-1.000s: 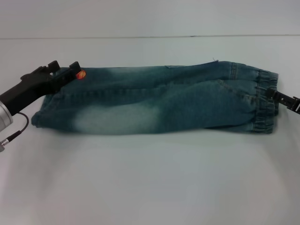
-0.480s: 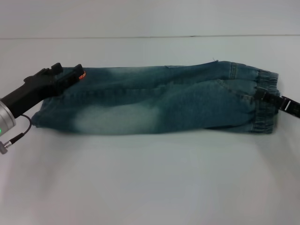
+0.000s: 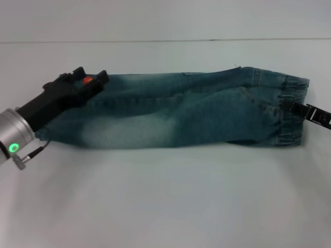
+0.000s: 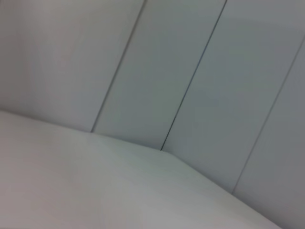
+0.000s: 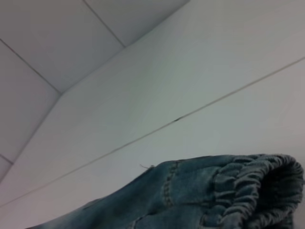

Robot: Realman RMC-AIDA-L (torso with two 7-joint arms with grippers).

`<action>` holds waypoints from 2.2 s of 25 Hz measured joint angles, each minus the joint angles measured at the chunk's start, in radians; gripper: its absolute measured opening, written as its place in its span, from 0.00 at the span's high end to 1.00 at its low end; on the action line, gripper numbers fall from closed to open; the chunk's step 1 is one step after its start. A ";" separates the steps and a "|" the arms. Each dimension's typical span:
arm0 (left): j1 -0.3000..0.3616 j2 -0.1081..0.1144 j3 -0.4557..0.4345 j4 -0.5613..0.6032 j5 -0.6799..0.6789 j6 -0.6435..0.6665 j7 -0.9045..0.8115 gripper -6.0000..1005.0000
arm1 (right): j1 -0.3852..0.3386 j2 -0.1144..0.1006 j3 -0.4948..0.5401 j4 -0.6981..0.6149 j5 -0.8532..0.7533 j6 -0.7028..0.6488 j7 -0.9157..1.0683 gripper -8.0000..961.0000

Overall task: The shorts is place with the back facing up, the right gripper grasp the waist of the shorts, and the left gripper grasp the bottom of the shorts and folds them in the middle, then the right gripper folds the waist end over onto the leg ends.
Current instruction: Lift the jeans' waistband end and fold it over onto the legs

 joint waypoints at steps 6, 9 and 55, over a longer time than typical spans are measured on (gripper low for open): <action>-0.020 -0.004 -0.008 -0.184 -0.143 0.034 0.311 0.24 | -0.006 -0.008 0.005 -0.012 0.001 -0.062 0.010 0.74; -0.052 -0.005 -0.011 -0.328 -0.221 0.032 0.520 0.34 | -0.017 -0.015 0.003 -0.038 -0.001 -0.099 0.038 0.83; -0.193 -0.005 -0.340 -0.937 -0.050 -0.301 1.221 0.99 | 0.411 -0.001 -0.216 -0.546 -0.170 -0.478 0.526 0.86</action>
